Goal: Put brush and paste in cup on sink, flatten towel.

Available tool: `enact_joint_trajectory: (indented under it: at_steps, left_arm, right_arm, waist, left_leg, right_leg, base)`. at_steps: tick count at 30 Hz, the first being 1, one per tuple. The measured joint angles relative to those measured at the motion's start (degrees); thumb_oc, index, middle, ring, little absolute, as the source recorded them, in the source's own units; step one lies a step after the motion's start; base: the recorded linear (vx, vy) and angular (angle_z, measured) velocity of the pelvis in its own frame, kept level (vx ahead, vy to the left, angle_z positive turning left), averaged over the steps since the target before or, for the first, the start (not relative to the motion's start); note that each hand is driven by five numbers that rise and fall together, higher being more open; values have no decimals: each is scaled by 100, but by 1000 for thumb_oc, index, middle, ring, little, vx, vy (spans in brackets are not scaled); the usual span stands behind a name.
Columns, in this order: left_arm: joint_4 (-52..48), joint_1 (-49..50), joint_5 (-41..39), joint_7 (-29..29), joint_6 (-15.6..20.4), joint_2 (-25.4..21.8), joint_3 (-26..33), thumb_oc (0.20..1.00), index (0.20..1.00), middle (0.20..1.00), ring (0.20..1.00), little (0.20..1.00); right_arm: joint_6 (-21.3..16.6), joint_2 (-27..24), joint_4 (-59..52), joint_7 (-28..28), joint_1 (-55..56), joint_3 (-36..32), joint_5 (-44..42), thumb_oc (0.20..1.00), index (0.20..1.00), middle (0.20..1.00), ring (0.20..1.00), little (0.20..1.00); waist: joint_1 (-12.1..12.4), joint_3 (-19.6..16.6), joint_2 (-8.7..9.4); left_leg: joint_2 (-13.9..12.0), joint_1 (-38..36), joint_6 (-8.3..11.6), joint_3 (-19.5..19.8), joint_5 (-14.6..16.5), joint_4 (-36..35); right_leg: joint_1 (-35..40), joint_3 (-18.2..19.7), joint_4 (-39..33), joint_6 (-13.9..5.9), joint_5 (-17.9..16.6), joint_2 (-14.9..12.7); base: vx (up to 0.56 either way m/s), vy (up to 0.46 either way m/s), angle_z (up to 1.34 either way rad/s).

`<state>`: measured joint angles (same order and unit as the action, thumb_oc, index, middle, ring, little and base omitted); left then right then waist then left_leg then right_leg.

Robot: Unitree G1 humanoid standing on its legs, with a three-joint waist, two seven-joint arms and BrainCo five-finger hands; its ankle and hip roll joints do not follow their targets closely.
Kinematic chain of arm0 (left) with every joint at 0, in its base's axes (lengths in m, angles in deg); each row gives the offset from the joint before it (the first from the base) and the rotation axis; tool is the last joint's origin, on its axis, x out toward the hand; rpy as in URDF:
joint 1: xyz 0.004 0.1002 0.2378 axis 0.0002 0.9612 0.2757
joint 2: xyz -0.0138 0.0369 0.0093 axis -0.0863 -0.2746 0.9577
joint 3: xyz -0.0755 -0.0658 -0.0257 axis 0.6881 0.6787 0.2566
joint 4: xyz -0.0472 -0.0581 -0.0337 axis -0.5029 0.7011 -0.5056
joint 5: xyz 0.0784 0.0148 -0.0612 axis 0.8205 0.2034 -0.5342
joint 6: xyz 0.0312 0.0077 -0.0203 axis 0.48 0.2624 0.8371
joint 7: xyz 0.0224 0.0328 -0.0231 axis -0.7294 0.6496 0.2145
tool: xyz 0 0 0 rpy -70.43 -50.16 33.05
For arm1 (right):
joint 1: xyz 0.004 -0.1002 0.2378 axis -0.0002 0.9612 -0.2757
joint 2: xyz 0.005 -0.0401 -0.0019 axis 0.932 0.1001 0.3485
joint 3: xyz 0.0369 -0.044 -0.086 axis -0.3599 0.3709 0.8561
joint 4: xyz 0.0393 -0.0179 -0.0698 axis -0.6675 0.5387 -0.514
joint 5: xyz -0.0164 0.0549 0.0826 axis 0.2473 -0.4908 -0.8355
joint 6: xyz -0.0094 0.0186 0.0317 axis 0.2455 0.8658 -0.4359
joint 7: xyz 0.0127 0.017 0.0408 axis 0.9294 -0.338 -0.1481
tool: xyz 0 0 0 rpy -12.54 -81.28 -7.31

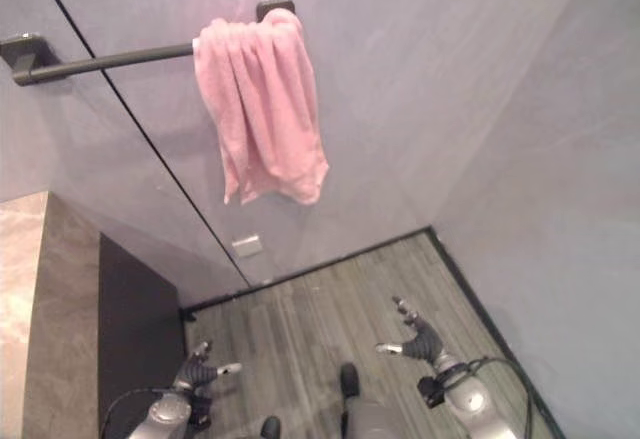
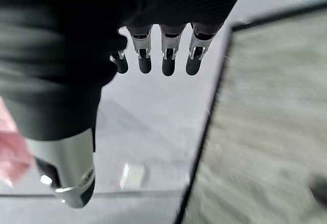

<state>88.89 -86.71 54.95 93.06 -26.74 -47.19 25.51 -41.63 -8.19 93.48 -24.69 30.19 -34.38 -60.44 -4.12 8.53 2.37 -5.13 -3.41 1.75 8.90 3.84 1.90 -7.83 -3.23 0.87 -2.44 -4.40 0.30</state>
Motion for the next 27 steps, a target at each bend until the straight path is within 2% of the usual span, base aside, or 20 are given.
enact_joint_trajectory:
  at_steps: [2, 4, 6, 8, 10, 11, 13, 15, 16, 17, 18, 19, 21, 23, 24, 27]
  left_arm:
    - [-23, -134, -48, 7, 10, 32, -12, 1000, 1000, 1000, 1000, 1000]
    - [-71, -223, -79, 21, 40, 82, 3, 1000, 1000, 1000, 1000, 1000]
    - [-183, -254, -232, 62, 41, 135, 2, 1000, 1000, 1000, 1000, 1000]
    - [-361, -273, -255, 73, 49, 129, 3, 1000, 1000, 1000, 1000, 1000]
    - [-384, -293, -259, 91, 70, 114, 40, 1000, 1000, 1000, 1000, 1000]
    - [-369, -272, -259, 93, 69, 116, 78, 1000, 1000, 1000, 1000, 1000]
    - [-337, -243, -259, 95, 62, 121, 146, 1000, 1000, 1000, 1000, 1000]
    - [-342, -213, -259, 100, 64, 128, 186, 1000, 1000, 1000, 1000, 1000]
    - [-384, -199, -259, 99, 64, 152, 179, 1000, 1000, 1000, 1000, 1000]
    - [-413, -159, -259, 99, 66, 166, 180, 1000, 1000, 1000, 1000, 1000]
    - [-444, -122, -253, 107, 67, 111, 175, 1000, 1000, 1000, 1000, 1000]
    - [-548, -60, -218, 163, 65, 49, 184, 1000, 1000, 1000, 1000, 1000]
    - [-722, -44, -209, 211, 66, 14, 180, 1000, 1000, 1000, 1000, 1000]
    - [-1109, -46, -186, 260, 79, -160, 174, 1000, 1000, 1000, 1000, 1000]
    - [-1253, -47, -156, 265, 86, -260, 170, 1000, 1000, 1000, 1000, 1000]
    - [-1645, -47, -78, 258, 87, -555, 108, 1000, 1000, 1000, 1000, 1000]
  right_arm:
    - [-5, -28, -46, 24, 94, -43, -35, 1000, 1000, 1000, 1000, 1000]
    - [-24, -18, -136, 56, 234, -43, -43, 1000, 1000, 1000, 1000, 1000]
    - [-56, -8, -251, 138, 382, -106, -47, 1000, 1000, 1000, 1000, 1000]
    - [-67, 4, -362, 248, 531, -225, -46, 1000, 1000, 1000, 1000, 1000]
    - [-67, 16, -341, 316, 447, -261, -45, 1000, 1000, 1000, 1000, 1000]
    - [-67, 28, -337, 323, 438, -257, -39, 1000, 1000, 1000, 1000, 1000]
    - [-71, 28, -335, 407, 376, -272, -34, 1000, 1000, 1000, 1000, 1000]
    - [-71, 21, -285, 419, 313, -312, -28, 1000, 1000, 1000, 1000, 1000]
    - [-72, -35, -317, 422, 364, -364, -21, 1000, 1000, 1000, 1000, 1000]
    - [-70, -66, -301, 423, 446, -381, -17, 1000, 1000, 1000, 1000, 1000]
    - [-62, 25, -217, 439, 434, -379, 28, 1000, 1000, 1000, 1000, 1000]
    - [-67, 145, -175, 475, 436, -376, 85, 1000, 1000, 1000, 1000, 1000]
    - [-64, 168, -169, 524, 516, -382, 88, 1000, 1000, 1000, 1000, 1000]
    - [-65, 217, -231, 563, 430, -375, 121, 1000, 1000, 1000, 1000, 1000]
    - [-64, 218, -321, 585, 372, -376, 177, 1000, 1000, 1000, 1000, 1000]
    - [-70, 240, -407, 669, 208, -377, 346, 1000, 1000, 1000, 1000, 1000]
  waist:
    - [4, 17, 132]
    - [4, 17, 165]
    - [-15, 85, 141]
    - [-113, 162, 113]
    - [-107, 278, 85]
    - [-85, 312, 111]
    - [17, 317, 97]
    - [52, 390, -90]
    - [17, 390, -244]
    - [18, 371, -348]
    - [46, 366, -322]
    - [37, 337, -242]
    - [23, 307, -189]
    - [47, 307, -187]
    - [64, 306, -197]
    - [70, 311, -143]
  left_leg:
    - [95, 481, 314, -25, -115, 854]
    - [109, 969, 540, -314, -228, 1583]
    - [10, 1170, 518, -817, -237, 1835]
    - [-58, 1333, 409, -1320, -163, 1447]
    - [-46, 1392, 438, -1467, -196, 785]
    - [-78, 1387, 489, -1524, -264, 475]
    - [-266, 1438, 526, -1611, -595, -169]
    - [-466, 1453, 453, -1596, -838, -309]
    - [-467, 1436, 426, -1585, -975, -309]
    - [-465, 1387, 403, -1564, -972, -320]
    - [-394, 1324, 273, -1570, -1134, -294]
    - [-163, 1186, 125, -1692, -979, -300]
    - [80, 1093, -62, -1820, -819, -296]
    - [265, 1031, -250, -2045, -709, -297]
    - [304, 1018, -303, -2084, -688, -297]
    - [367, 833, -456, -2093, -578, -312]
  right_leg:
    - [189, -268, -99, 122, 49, -78]
    - [236, -498, -83, 269, 146, -134]
    - [307, -700, -139, 390, 186, -157]
    - [339, -997, -288, 403, 205, -198]
    - [372, -1032, -414, 410, 236, -196]
    - [380, -1003, -454, 393, 220, -188]
    - [414, -898, -528, 356, 166, -130]
    - [653, -782, -570, 294, 210, -10]
    - [754, -759, -573, 221, 304, 14]
    - [796, -679, -550, 172, 349, 53]
    - [803, -504, -464, 98, 420, -25]
    - [781, -371, -296, -5, 536, -273]
    - [721, -264, -91, -168, 582, -536]
    - [224, 69, 844, -339, 774, -755]
    - [-54, 132, 1388, -380, 874, -826]
    - [-418, 133, 2419, -433, 838, -912]
  base:
    - [107, -127, 67]
    - [134, -106, 66]
    - [160, -19, 55]
    - [308, 108, 70]
    - [367, 135, 36]
    - [344, 127, -7]
    - [281, 135, -37]
    - [250, 183, -46]
    - [282, 235, -23]
    - [293, 264, -40]
    - [255, 262, -52]
    - [317, 351, -47]
    - [176, 263, -26]
    - [122, 280, -30]
    - [80, 205, -13]
    - [193, 174, 5]
